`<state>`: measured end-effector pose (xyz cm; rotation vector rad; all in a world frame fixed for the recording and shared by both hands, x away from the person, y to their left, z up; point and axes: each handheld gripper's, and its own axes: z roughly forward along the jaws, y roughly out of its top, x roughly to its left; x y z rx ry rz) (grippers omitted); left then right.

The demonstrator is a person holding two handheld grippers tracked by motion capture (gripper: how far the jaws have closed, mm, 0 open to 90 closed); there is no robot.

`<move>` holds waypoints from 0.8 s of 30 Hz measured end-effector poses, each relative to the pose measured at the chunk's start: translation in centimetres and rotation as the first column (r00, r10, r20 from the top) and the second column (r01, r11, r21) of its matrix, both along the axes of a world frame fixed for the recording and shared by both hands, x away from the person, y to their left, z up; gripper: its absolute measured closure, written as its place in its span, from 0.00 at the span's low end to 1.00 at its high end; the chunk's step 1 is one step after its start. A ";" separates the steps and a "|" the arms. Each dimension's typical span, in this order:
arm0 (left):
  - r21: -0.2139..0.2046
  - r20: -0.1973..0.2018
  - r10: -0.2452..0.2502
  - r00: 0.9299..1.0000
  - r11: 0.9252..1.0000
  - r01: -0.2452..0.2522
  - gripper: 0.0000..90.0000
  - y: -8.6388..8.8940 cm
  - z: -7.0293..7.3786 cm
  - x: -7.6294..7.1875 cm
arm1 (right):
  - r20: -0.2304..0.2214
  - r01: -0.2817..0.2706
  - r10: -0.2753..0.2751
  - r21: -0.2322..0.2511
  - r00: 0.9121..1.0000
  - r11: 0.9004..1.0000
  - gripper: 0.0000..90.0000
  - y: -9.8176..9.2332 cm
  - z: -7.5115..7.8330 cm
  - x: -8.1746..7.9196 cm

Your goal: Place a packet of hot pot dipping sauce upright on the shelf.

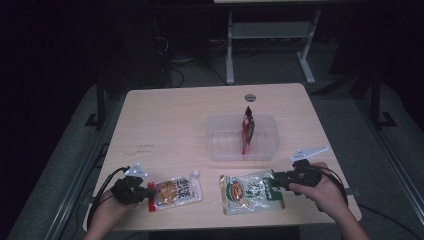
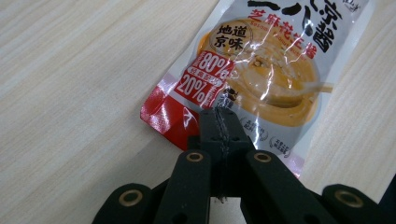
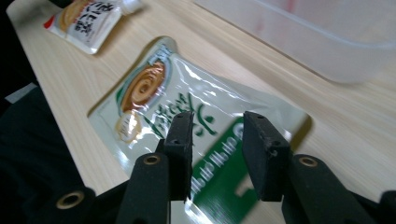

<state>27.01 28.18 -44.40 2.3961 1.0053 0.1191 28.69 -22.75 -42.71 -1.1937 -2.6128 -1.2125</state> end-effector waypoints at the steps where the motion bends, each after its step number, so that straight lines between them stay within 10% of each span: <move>1: -0.002 -0.004 0.005 1.000 1.000 -0.005 1.00 0.0 0.0 0.0 | -0.002 -0.007 0.007 0.002 1.000 1.000 0.70 0.4 0.0 0.1; 24: -0.011 -0.034 0.021 0.999 1.000 -0.022 1.00 0.1 -0.1 0.3 | -0.004 -0.221 0.221 0.018 0.975 0.975 0.66 11.5 0.1 2.5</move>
